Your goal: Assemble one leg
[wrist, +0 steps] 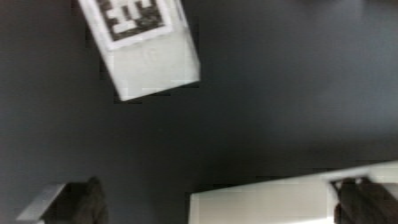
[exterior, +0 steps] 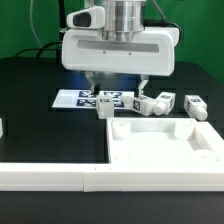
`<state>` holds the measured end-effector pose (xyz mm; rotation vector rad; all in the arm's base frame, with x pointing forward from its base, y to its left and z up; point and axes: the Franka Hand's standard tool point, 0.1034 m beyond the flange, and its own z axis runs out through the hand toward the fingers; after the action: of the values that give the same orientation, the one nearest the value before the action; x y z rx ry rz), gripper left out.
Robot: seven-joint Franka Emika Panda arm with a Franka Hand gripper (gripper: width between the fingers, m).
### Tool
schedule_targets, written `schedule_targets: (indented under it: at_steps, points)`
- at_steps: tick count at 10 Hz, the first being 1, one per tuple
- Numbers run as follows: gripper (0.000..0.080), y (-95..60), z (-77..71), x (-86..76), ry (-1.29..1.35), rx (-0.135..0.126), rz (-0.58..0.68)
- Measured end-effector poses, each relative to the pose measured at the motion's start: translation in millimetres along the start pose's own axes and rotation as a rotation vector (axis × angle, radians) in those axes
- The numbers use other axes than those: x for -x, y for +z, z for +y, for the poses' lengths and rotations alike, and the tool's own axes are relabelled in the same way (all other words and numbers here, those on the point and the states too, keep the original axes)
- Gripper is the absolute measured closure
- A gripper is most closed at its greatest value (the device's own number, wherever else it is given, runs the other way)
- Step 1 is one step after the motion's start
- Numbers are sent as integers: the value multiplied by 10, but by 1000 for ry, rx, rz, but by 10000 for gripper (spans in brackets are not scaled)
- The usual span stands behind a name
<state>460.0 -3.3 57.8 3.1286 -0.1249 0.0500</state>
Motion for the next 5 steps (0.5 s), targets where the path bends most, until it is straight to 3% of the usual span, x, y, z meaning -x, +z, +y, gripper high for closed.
schedule_targets:
  at_steps: [2,3,5]
  points:
    - [151,7,25,5,-72,0,-6]
    - [151,26,112,19,-118,-23,-57]
    - [151,54,233,-78,-140,-28,-111]
